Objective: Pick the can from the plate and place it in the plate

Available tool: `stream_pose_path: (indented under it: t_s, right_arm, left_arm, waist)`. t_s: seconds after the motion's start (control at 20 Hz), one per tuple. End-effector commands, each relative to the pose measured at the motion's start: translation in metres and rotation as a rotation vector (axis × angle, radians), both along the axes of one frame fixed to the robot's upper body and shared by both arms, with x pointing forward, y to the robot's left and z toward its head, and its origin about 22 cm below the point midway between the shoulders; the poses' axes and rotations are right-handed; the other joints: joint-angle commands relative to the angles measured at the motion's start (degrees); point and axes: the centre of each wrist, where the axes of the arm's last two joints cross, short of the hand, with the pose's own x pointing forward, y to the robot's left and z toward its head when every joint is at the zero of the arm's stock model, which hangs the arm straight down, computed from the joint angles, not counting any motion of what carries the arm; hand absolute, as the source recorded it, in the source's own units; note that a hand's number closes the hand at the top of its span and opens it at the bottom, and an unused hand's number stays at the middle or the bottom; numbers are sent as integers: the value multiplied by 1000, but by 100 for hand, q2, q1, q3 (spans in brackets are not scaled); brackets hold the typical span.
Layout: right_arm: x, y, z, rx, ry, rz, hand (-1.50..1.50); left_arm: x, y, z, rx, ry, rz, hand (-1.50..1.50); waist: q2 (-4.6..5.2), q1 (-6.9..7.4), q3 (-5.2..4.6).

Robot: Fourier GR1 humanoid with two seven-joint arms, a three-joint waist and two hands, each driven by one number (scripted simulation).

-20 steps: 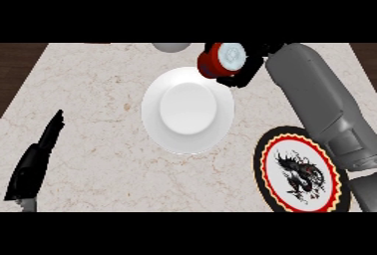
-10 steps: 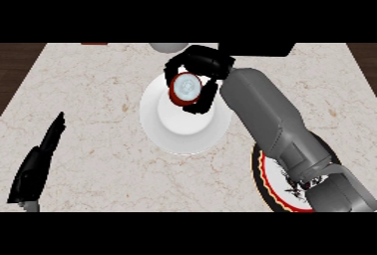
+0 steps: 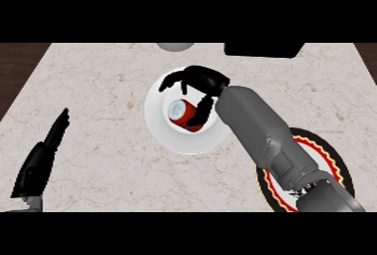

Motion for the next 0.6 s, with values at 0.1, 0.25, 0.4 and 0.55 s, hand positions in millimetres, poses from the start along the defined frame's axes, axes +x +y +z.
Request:
stream_pose_path:
  t_s: [0.1, 0.25, 0.4, 0.55]
  right_arm:
    - [-4, -2, -13, 86, 40, -44, -150]
    - [1, -2, 2, 264, 108, -82, -150]
    - [3, -13, -8, 385, 136, -199, -150]
    - [25, -30, 37, 435, 180, -279, -150]
  left_arm:
    - [2, -8, -15, 0, 4, -4, 0]
    - [9, 4, -1, -3, -1, 0, 0]
    - [0, -5, 3, -5, 12, 8, 0]
    - [-8, 13, -1, 1, -17, 15, 0]
  waist:
    - [29, 59, 0]
    - [13, -9, 1]
    - [14, -5, 7]
    - [21, -44, 1]
